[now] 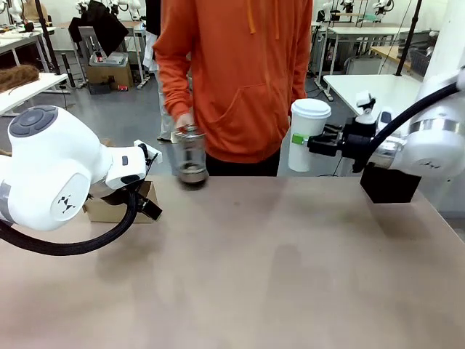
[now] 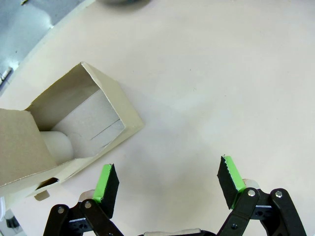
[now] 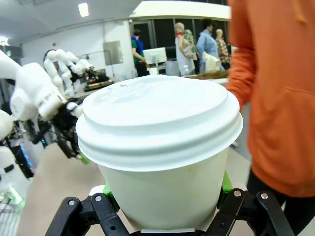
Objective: Pour a drink into a cup and package it in a carrier.
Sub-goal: When a person places the Paper Cup Lid on the 600 ml Paper Cup , lift the 600 ml Paper Cup.
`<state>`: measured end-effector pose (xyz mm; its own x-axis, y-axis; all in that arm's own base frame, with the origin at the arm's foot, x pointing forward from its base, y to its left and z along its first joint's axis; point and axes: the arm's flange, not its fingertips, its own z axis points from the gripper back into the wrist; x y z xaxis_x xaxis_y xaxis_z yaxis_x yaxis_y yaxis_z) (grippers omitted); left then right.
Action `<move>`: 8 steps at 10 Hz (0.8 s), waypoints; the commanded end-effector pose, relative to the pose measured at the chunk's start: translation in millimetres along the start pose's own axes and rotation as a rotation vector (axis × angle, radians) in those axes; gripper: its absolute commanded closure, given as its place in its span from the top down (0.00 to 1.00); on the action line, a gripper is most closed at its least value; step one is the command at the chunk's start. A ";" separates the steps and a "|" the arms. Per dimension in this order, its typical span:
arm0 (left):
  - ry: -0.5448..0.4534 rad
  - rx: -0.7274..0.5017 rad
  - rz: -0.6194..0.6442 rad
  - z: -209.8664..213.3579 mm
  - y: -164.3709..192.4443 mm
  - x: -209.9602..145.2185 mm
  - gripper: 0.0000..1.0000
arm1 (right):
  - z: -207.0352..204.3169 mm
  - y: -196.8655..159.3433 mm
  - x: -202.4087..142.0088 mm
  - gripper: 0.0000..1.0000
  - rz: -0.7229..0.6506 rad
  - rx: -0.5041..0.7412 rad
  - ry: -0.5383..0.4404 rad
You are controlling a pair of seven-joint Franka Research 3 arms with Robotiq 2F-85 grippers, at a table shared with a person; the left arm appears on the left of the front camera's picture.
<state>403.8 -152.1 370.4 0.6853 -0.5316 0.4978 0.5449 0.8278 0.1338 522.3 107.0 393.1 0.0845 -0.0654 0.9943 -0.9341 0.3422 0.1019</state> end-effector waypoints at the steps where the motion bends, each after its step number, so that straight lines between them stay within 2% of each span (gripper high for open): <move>1: -0.001 -0.002 0.001 0.3 0.4 -0.4 1.00 | 15.0 44.9 41.8 0.85 -0.017 0.046 0.013; 4: -0.001 -0.002 0.001 0.3 0.4 -0.4 1.00 | 17.3 82.1 87.3 0.85 0.020 0.047 0.007; 7: -0.001 -0.002 0.001 0.3 0.4 -0.4 1.00 | 13.9 93.3 101.3 0.85 -0.007 0.104 0.004; 8: -0.001 -0.002 0.001 0.3 0.4 -0.4 1.00 | 13.9 90.7 97.6 0.85 0.046 0.062 -0.016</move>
<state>403.7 -152.4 370.5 0.6849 -0.5320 0.4980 0.5453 0.8274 0.1340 439.8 121.0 499.8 0.0474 -0.0668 0.9966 -0.9589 0.2764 0.0641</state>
